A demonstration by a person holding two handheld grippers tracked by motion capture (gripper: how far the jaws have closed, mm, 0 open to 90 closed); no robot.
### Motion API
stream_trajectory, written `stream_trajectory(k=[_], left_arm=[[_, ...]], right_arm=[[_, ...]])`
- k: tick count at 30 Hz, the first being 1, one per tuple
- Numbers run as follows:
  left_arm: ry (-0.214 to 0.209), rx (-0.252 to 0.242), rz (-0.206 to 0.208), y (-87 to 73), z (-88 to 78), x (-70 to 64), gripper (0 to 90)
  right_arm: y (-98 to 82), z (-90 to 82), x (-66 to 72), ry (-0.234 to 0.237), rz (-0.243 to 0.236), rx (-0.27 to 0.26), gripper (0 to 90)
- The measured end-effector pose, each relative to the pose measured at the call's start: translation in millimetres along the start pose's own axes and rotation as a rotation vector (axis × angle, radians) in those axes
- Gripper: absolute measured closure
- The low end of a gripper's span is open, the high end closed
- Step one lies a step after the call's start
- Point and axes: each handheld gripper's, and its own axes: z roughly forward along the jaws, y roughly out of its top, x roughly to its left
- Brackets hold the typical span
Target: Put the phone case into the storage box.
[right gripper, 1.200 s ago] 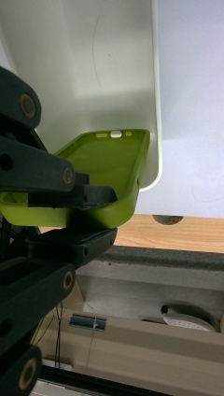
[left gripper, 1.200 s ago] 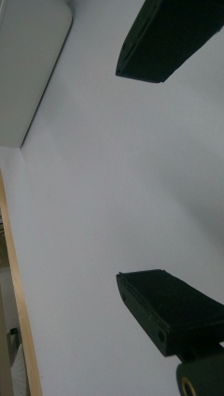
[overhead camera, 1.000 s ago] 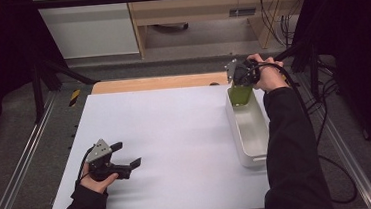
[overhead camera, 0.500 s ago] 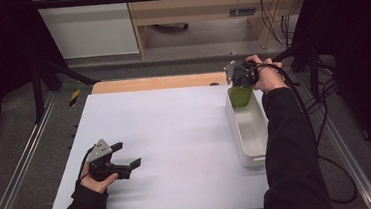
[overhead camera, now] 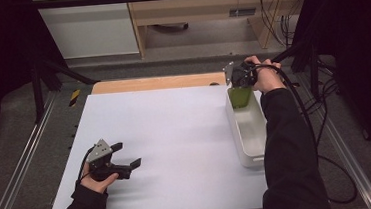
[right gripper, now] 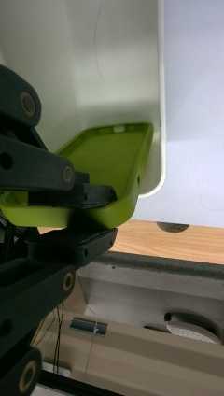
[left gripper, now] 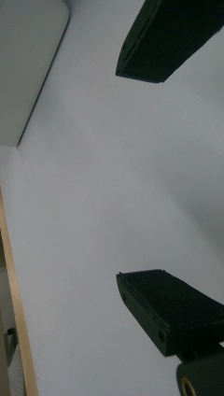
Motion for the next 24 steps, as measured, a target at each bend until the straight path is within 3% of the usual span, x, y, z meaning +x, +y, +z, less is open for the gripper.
stream_trajectory(k=[7, 14, 17, 24], left_arm=[[0.001, 0.002, -0.001, -0.1, -0.2, 0.3, 2.5], [0.0, 0.0, -0.001, 0.1, -0.5, 0.3, 2.5], [0.0, -0.003, -0.001, 0.1, -0.5, 0.0, 2.6], [0.004, -0.006, -0.002, 0.7, -1.8, 0.1, 2.5]], right_arm=[[0.0, 1.9, -0.6, -0.009, 0.001, -0.003, 77.6], [-0.6, 0.4, -1.4, -0.026, 0.002, 0.004, 70.4], [-1.2, -1.9, -1.6, -0.033, 0.002, -0.011, 65.5], [-2.1, -14.9, -1.3, -0.058, 0.066, -0.055, 47.3]])
